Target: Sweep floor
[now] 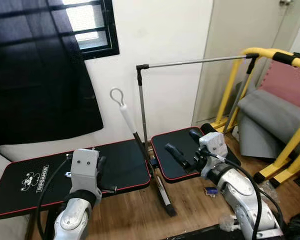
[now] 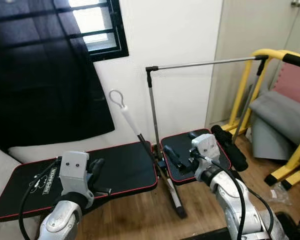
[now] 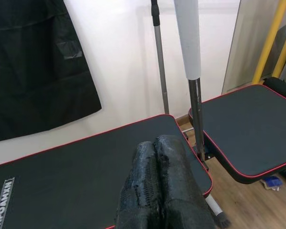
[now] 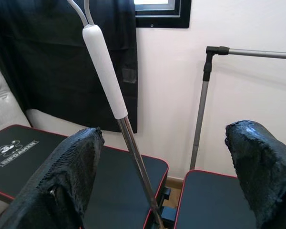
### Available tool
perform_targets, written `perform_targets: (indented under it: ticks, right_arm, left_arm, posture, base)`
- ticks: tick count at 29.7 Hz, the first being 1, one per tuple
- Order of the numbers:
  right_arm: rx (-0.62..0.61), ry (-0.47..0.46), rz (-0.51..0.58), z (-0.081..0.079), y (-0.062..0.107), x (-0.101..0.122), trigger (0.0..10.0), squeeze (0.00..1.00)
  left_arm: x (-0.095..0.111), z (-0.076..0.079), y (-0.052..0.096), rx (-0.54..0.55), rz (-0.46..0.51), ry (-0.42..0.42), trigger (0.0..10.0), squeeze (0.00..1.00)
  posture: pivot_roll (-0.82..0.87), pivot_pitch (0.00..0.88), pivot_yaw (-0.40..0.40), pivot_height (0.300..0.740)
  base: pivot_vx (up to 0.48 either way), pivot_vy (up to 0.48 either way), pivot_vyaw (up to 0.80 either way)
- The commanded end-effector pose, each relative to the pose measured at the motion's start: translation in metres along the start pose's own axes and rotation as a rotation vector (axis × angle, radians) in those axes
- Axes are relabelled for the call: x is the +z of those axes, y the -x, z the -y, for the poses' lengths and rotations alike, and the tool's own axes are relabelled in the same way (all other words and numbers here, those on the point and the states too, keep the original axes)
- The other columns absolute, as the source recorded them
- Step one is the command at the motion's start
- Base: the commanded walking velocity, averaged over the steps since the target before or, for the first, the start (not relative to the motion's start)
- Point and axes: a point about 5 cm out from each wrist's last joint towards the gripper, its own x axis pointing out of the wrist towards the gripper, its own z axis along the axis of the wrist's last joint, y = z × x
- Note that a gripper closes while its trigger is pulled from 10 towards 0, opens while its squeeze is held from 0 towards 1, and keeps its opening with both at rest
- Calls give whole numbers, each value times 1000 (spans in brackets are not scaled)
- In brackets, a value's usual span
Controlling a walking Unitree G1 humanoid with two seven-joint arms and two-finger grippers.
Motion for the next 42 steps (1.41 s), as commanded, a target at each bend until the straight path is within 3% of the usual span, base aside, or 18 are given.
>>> perform_targets:
  ticks: [1, 18, 42]
  right_arm:
    - [-12, -11, 3, 2, -1, 1, 10000, 0]
    - [-19, -1, -6, 2, -1, -1, 10000, 0]
    - [-27, -7, -6, 1, -2, -1, 10000, 0]
  left_arm:
    - [0, -1, -1, 4, -1, -4, 10000, 0]
    - [-1, 0, -6, -1, -8, 7, 10000, 0]
    - [-2, -2, -5, 5, -18, 11, 10000, 0]
  posture:
    - [-140, 0, -15, 740]
    - [-147, 0, -18, 740]
    - [-144, 0, -15, 740]
  base:
    - [0, 0, 0]
    - [0, 0, 0]
    - [0, 292, 0]
